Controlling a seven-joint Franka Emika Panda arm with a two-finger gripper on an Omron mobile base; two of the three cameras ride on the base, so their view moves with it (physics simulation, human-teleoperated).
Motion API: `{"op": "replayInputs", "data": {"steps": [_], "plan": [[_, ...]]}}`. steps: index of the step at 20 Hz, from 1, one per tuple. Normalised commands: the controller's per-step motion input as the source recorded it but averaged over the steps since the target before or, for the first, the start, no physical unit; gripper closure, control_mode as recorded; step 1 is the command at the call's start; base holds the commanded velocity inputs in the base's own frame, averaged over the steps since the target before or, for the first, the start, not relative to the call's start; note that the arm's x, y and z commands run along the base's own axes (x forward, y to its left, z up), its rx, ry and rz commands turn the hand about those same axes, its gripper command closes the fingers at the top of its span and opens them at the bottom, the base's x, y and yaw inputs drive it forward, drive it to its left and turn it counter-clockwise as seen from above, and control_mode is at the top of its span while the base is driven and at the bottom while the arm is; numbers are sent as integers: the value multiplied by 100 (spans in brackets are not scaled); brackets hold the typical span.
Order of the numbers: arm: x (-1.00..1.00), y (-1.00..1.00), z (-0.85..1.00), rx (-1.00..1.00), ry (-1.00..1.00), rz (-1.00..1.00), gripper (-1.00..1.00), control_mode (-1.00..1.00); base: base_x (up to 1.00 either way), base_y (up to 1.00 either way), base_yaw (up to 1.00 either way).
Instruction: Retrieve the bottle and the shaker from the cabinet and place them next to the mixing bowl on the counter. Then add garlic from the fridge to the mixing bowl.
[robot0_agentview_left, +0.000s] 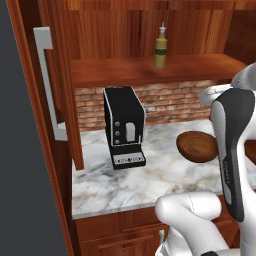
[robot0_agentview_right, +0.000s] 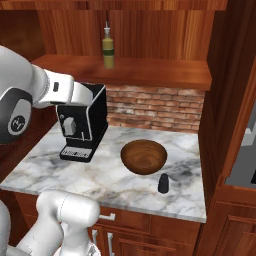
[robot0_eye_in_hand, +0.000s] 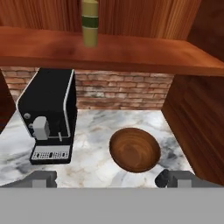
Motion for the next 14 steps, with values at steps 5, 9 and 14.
{"op": "replayInputs", "data": {"steps": [5, 9, 14], "plan": [[0, 12, 24, 4, -9, 3, -100, -100, 0, 0, 0], [7, 10, 32, 5, -11, 1, -100, -100, 0, 0, 0], [25, 22, 24, 3, -13, 0, -100, -100, 0, 0, 0]]}}
